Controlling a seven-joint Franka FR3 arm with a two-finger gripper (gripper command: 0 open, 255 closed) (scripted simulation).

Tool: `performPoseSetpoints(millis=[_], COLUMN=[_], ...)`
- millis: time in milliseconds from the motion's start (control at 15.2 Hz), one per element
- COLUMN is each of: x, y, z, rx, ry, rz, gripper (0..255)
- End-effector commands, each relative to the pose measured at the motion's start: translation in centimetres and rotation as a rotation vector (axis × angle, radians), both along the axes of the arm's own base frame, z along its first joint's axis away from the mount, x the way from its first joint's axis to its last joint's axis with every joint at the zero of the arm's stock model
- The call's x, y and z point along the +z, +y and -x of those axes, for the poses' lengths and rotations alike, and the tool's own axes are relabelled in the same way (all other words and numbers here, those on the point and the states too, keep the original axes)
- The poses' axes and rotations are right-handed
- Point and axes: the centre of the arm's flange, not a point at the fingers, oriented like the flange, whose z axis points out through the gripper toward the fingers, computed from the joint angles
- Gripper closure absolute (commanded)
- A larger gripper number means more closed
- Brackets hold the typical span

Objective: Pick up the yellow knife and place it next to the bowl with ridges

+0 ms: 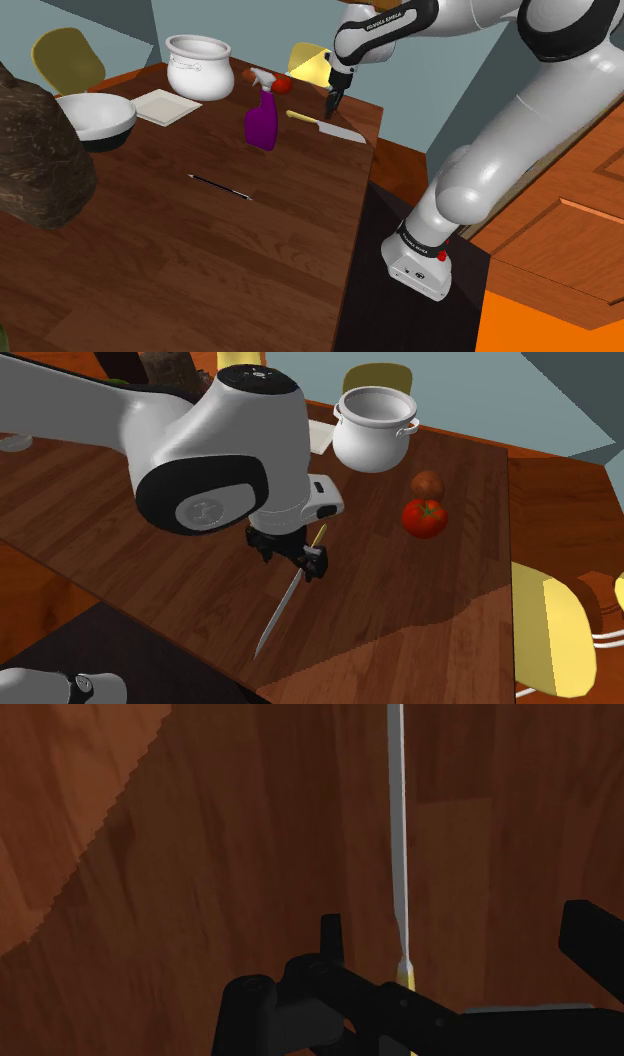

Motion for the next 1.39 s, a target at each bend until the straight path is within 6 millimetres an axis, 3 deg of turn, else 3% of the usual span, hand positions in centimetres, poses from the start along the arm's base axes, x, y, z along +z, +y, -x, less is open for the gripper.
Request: performPoseSetpoints(millis=[0, 528, 1056, 1122, 1320], x=[-2.2, -6.2, -6.2, -6.2, -6.2], y=[-0.6, -0.6, -0.6, -0.6, -0.6], z=[-1.4, -1.3, -1.3, -1.3, -1.3], rx=[0.032, 0.032, 0.032, 0.032, 0.032], ry=[0.013, 0.013, 0.013, 0.013, 0.013], rz=[-0.002, -0.002, -0.002, -0.002, -0.002], gripper=[0, 0, 0, 255, 255])
